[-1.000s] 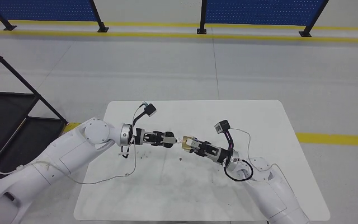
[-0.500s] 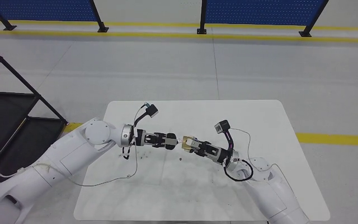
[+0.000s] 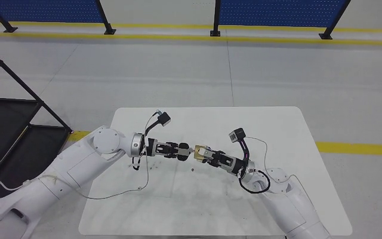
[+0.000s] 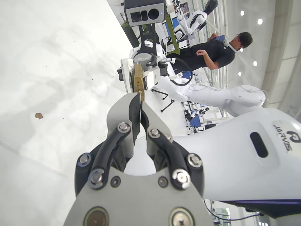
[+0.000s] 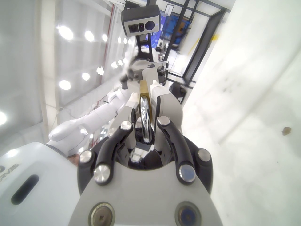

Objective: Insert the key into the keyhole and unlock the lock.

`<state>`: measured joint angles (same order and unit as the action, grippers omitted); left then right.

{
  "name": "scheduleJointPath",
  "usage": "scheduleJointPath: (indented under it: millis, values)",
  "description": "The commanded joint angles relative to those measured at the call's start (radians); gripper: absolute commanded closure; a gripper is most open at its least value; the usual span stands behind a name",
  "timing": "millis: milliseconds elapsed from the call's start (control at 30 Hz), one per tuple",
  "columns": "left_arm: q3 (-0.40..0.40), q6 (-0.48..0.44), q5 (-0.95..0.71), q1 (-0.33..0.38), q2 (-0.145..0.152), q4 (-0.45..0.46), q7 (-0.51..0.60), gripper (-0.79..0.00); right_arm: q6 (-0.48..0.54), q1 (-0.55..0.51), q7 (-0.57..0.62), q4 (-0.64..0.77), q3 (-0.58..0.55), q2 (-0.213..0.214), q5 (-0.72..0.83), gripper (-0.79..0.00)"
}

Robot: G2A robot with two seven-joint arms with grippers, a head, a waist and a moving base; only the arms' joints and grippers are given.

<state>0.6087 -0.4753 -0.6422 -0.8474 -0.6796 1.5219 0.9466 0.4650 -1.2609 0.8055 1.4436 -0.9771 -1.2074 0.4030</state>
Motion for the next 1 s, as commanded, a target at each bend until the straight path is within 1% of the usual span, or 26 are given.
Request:
scheduleJointPath:
  millis: [0, 433, 533, 567, 633, 733, 800, 900, 967]
  values:
    - [0.006, 0.003, -0.001, -0.003, -0.005, -0.004, 0.006, 0.0, 0.0, 0.0, 0.0, 0.0, 0.0, 0.0, 0.0, 0.0]
    - [0.025, 0.031, -0.028, -0.005, -0.047, -0.052, 0.055, 0.0, 0.0, 0.0, 0.0, 0.0, 0.0, 0.0, 0.0, 0.0]
    - [0.031, 0.028, -0.028, -0.008, -0.055, -0.064, 0.064, -0.2, 0.0, 0.0, 0.0, 0.0, 0.0, 0.0, 0.0, 0.0]
    - [0.034, 0.027, -0.028, -0.009, -0.057, -0.068, 0.068, -0.249, 0.0, 0.0, 0.0, 0.0, 0.0, 0.0, 0.0, 0.0]
    - [0.04, 0.024, -0.029, -0.011, -0.061, -0.076, 0.073, -0.274, 0.0, 0.0, 0.0, 0.0, 0.0, 0.0, 0.0, 0.0]
    - [0.049, 0.015, -0.035, -0.016, -0.068, -0.083, 0.082, -0.289, 0.0, 0.0, 0.0, 0.0, 0.0, 0.0, 0.0, 0.0]
    - [0.055, 0.012, -0.035, -0.019, -0.072, -0.09, 0.087, -0.286, 0.0, 0.0, 0.0, 0.0, 0.0, 0.0, 0.0, 0.0]
    - [0.063, 0.01, -0.032, -0.02, -0.078, -0.099, 0.094, -0.256, 0.0, 0.0, 0.0, 0.0, 0.0, 0.0, 0.0, 0.0]
    - [0.068, 0.007, -0.03, -0.02, -0.084, -0.104, 0.098, -0.249, 0.0, 0.0, 0.0, 0.0, 0.0, 0.0, 0.0, 0.0]
